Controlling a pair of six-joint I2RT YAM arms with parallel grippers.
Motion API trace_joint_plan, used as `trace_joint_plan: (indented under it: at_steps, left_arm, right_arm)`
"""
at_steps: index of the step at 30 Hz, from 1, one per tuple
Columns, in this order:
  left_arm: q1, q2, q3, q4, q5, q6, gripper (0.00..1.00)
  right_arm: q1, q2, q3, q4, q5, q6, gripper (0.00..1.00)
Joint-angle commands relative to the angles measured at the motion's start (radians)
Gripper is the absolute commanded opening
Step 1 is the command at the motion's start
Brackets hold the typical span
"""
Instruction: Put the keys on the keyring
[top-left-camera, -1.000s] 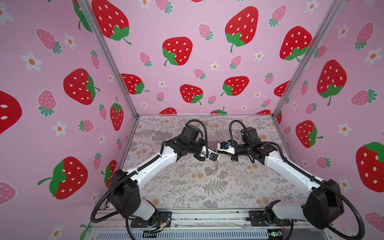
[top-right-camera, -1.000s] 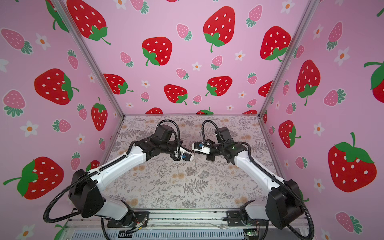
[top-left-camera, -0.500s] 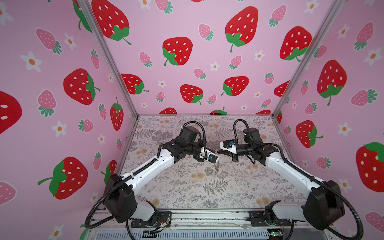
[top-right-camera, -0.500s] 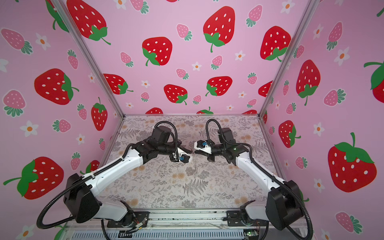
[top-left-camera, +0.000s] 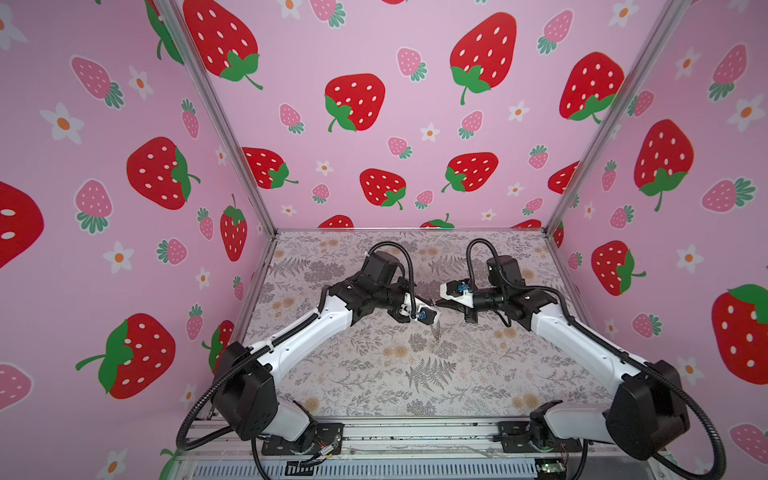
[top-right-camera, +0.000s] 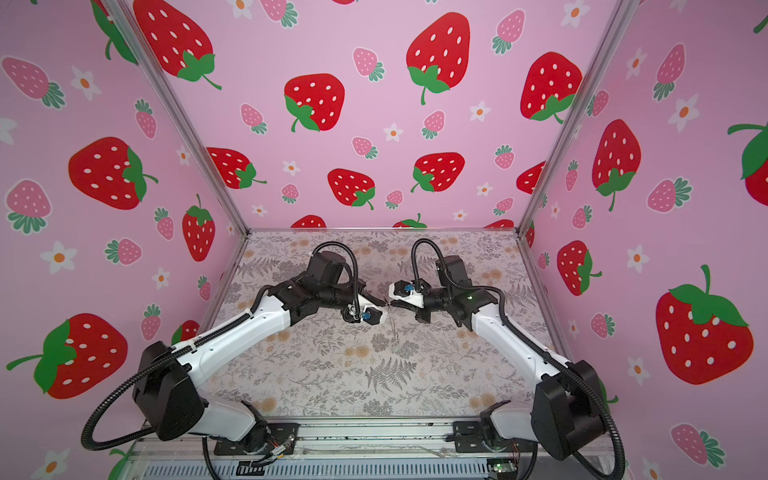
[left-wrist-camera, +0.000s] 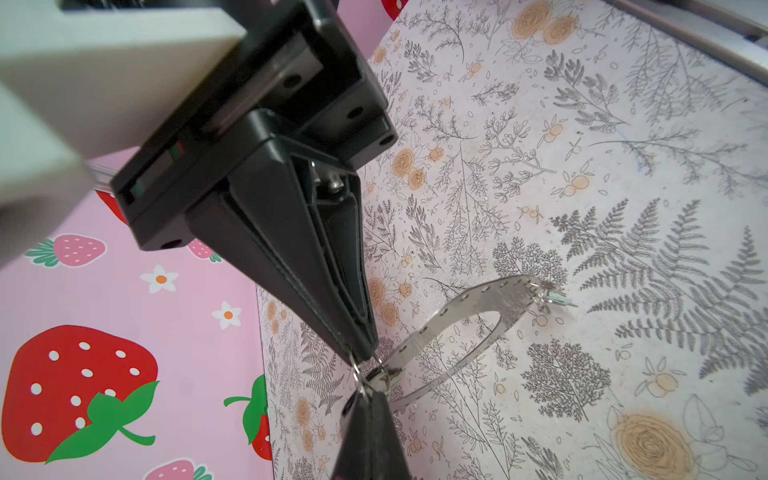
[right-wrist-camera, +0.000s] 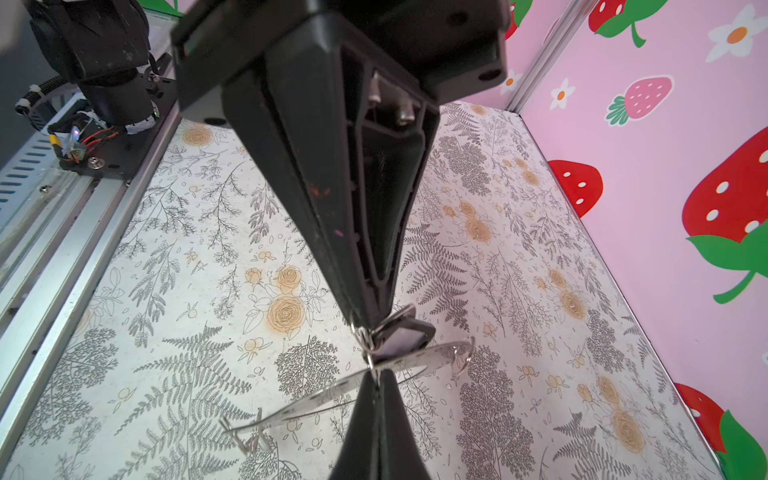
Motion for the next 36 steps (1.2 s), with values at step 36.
trace_joint_plan:
  at_steps: [36]
  left_arm:
    - [-0.051,-0.009,-0.106,0.067,-0.074,-0.057,0.00]
  right_arm:
    - [-0.082,-0.043,-0.028,0.234,-0.148,0.155,0.00]
